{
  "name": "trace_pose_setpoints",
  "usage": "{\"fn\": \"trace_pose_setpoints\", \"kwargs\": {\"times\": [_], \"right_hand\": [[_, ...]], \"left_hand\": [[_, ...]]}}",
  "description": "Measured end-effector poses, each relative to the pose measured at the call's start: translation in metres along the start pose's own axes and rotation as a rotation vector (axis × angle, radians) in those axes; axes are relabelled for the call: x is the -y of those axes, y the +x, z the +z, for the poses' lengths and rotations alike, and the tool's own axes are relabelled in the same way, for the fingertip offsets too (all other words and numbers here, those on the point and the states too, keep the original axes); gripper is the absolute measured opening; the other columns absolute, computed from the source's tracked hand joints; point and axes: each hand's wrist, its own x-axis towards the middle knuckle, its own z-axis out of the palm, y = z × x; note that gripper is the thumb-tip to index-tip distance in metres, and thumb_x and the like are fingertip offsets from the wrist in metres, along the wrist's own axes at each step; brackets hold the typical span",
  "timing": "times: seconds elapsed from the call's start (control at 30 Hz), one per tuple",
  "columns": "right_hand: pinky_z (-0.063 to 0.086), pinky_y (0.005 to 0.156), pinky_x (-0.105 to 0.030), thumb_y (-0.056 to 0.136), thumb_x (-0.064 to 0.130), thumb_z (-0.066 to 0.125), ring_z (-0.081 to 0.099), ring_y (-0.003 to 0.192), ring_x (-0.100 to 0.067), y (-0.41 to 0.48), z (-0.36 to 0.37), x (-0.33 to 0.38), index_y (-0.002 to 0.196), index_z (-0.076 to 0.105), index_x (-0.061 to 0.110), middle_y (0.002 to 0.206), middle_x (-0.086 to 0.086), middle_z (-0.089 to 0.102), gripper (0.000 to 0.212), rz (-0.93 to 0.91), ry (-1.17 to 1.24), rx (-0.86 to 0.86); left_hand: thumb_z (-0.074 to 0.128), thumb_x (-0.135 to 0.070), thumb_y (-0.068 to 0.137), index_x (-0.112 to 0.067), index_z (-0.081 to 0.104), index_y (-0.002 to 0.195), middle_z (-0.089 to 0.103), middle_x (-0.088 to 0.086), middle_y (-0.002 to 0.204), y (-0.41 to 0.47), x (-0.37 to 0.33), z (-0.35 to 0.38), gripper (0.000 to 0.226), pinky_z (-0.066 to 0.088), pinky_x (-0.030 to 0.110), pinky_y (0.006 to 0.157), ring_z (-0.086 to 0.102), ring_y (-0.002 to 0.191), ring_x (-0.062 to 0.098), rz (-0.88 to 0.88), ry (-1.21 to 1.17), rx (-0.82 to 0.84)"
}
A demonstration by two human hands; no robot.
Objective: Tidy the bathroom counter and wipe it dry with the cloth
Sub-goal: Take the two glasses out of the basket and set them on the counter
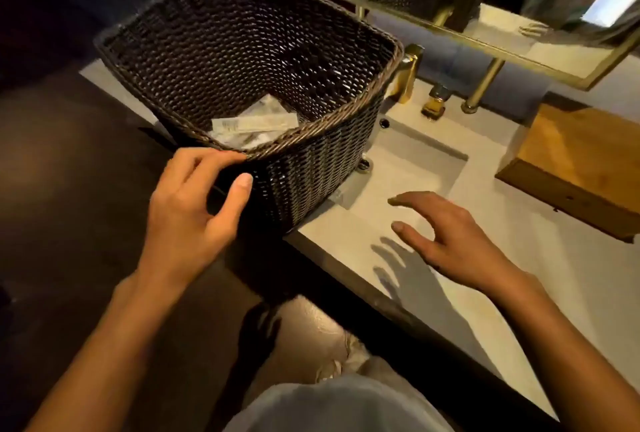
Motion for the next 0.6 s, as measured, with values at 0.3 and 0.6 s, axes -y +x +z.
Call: {"fn": "trace_pose_setpoints", "kwargs": {"times": [0.3, 0.6], "right_hand": [[0.037, 0.11, -0.024, 0.097, 0.03, 0.06, 0.052, 0.127, -0.014, 0.156, -0.068, 0.021, 0.127, 0.063, 0.014, 0.133, -0.003, 0.059, 0.034, -0.361, 0.007, -0.344], [0.045, 0.099, -0.044, 0.097, 0.046, 0.035, 0.061, 0.115, -0.016, 0.22, -0.056, 0.03, 0.117, 0.069, 0.03, 0.122, 0.009, 0.067, 0.043, -0.386, -0.258, -0.146]], "left_hand": [[0.042, -0.055, 0.097, -0.019, 0.07, 0.122, 0.062, -0.001, 0.132, 0.065, 0.035, 0.014, 0.052, 0.028, 0.05, 0.12, 0.055, 0.129, 0.019, -0.157, 0.163, 0.161], [0.035, -0.051, 0.098, -0.034, 0.073, 0.116, 0.064, -0.014, 0.133, 0.088, 0.055, 0.022, 0.045, 0.011, 0.048, 0.125, 0.047, 0.137, 0.017, -0.185, 0.256, 0.256]]}}
